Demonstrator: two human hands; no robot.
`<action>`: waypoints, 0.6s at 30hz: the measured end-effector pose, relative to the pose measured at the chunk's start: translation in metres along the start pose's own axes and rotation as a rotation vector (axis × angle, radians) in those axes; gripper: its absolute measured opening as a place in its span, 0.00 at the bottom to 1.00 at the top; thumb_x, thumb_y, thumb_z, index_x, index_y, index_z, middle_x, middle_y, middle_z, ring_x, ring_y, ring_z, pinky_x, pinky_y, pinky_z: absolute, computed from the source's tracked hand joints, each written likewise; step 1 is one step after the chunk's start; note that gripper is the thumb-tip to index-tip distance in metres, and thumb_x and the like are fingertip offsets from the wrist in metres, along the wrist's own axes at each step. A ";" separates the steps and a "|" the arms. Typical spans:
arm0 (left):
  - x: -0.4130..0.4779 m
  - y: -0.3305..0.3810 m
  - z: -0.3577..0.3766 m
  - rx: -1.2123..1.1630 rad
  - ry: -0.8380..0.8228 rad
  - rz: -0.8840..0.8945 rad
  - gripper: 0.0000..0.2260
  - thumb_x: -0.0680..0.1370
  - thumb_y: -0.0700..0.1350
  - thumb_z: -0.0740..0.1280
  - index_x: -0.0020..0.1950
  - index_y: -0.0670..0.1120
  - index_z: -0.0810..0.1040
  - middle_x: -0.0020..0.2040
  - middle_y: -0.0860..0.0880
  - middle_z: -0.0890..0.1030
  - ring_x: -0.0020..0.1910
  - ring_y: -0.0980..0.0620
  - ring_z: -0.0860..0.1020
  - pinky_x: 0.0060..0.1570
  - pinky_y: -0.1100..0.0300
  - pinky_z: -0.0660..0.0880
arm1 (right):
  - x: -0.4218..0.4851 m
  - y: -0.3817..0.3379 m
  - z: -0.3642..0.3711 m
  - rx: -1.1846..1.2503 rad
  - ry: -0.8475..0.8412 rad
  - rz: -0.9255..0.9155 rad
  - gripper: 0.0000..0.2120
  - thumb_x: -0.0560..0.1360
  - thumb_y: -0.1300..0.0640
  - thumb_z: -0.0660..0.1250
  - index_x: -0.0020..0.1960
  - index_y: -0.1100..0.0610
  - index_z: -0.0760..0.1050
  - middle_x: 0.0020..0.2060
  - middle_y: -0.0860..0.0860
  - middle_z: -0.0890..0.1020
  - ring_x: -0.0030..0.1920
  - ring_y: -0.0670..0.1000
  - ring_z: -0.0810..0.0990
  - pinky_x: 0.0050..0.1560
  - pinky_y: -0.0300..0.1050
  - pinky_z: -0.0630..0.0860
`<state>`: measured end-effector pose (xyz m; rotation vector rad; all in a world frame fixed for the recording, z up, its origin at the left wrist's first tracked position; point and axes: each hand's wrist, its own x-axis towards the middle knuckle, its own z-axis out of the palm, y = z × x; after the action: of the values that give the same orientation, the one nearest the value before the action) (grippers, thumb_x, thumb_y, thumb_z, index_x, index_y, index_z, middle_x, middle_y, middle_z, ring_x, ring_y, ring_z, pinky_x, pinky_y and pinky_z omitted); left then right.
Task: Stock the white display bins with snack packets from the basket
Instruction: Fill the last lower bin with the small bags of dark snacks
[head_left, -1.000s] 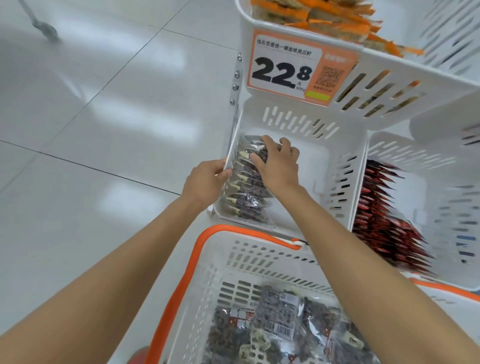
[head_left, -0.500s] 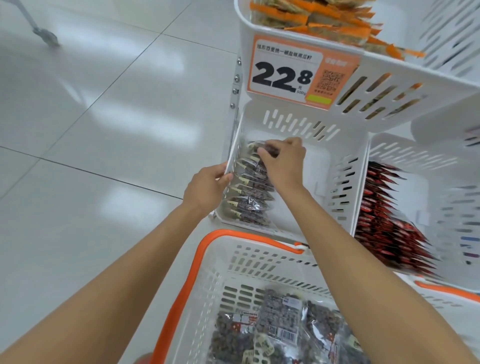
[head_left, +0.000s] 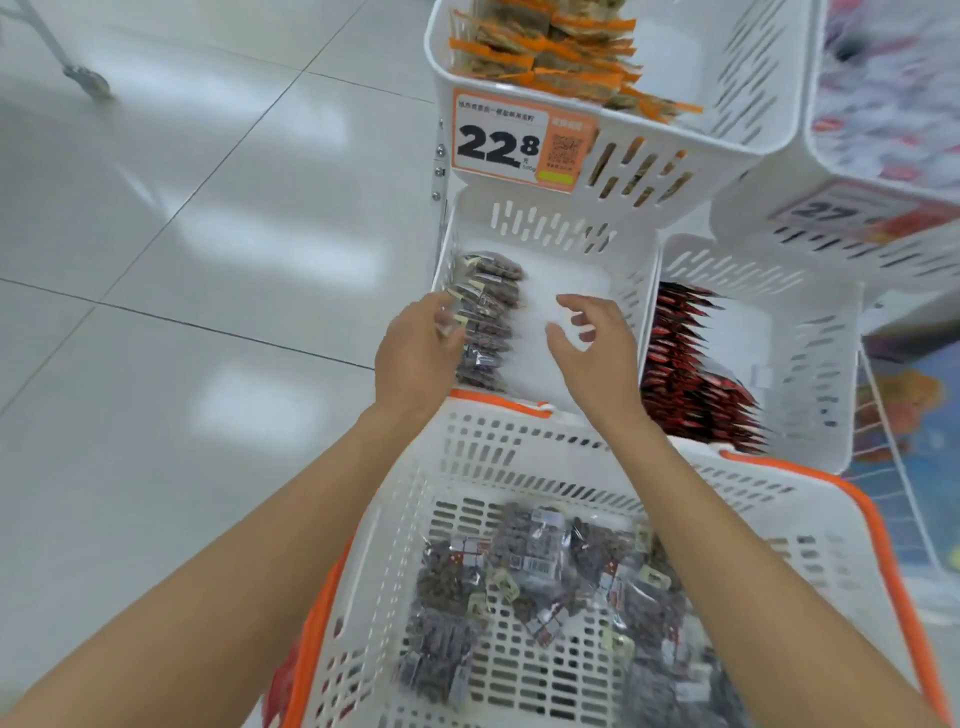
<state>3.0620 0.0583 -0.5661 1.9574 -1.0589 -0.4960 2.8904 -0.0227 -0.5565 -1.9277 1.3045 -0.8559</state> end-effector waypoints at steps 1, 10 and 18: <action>-0.017 0.008 0.000 -0.021 -0.066 0.036 0.13 0.79 0.44 0.66 0.63 0.50 0.76 0.50 0.53 0.79 0.45 0.53 0.77 0.50 0.55 0.76 | -0.020 -0.005 -0.011 -0.001 0.036 -0.019 0.11 0.77 0.60 0.67 0.59 0.54 0.78 0.53 0.49 0.77 0.47 0.45 0.75 0.51 0.37 0.72; -0.158 -0.021 0.007 -0.302 -0.337 -0.206 0.07 0.76 0.36 0.70 0.51 0.46 0.78 0.47 0.42 0.78 0.43 0.45 0.76 0.53 0.43 0.77 | -0.167 0.080 -0.031 -0.181 -0.430 0.543 0.27 0.78 0.48 0.67 0.73 0.55 0.66 0.65 0.52 0.75 0.61 0.54 0.76 0.63 0.55 0.74; -0.193 -0.039 -0.004 -0.089 -0.379 -0.278 0.10 0.76 0.44 0.71 0.57 0.49 0.77 0.50 0.51 0.78 0.44 0.53 0.78 0.38 0.71 0.72 | -0.198 0.127 0.022 -0.863 -0.628 -0.001 0.30 0.75 0.64 0.66 0.75 0.54 0.62 0.76 0.59 0.60 0.77 0.58 0.55 0.77 0.59 0.48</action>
<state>2.9749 0.2306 -0.6040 1.9861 -0.9713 -1.0820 2.7844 0.1306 -0.7023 -2.5176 1.3540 0.4172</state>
